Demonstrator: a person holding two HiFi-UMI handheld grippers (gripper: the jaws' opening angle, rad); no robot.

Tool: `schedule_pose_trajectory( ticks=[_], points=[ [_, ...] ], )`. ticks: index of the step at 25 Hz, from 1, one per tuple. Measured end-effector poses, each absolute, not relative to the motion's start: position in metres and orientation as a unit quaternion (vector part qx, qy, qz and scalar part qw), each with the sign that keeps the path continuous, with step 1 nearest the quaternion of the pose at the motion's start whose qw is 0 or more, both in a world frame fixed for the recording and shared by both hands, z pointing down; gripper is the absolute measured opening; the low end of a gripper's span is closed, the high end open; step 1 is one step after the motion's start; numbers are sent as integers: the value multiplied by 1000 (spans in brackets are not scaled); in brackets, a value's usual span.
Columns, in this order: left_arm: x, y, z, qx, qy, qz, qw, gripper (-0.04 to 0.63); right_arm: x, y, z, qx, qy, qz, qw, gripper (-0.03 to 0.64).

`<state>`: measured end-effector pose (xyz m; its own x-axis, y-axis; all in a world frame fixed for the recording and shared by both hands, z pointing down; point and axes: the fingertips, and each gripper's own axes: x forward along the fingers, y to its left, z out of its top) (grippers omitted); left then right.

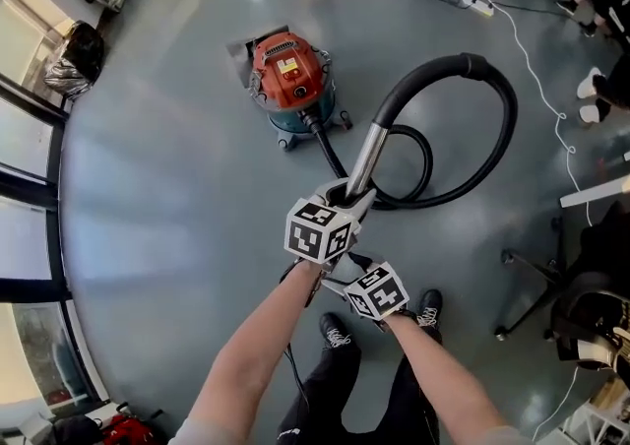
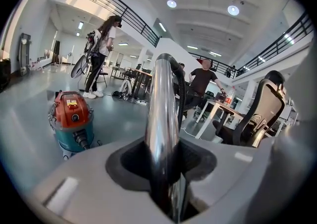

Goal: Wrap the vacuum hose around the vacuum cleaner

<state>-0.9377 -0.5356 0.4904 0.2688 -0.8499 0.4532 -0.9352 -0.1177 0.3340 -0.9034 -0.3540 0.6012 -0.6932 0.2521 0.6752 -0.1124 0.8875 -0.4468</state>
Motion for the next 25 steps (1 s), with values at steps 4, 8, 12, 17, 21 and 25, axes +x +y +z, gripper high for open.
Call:
schedule_pose_trajectory(
  ticks=[4, 8, 12, 17, 21, 25],
  points=[
    [-937, -538, 500, 740, -603, 55, 292, 140, -913, -339, 630, -7, -884, 294, 364, 385],
    [-935, -529, 516, 727, -613, 45, 307, 140, -928, -345, 645, 43, -885, 316, 339, 301],
    [-941, -528, 522, 715, -621, 25, 320, 140, -935, -348, 650, 35, -895, 308, 321, 219],
    [-939, -530, 524, 716, -616, 14, 330, 140, -923, -351, 653, -1, -894, 309, 324, 200],
    [-931, -531, 530, 719, -607, 16, 339, 140, -896, -359, 658, -27, -889, 285, 358, 196],
    [-927, -530, 553, 680, -623, -14, 385, 144, -857, -366, 671, -61, -870, 258, 416, 196]
  ],
)
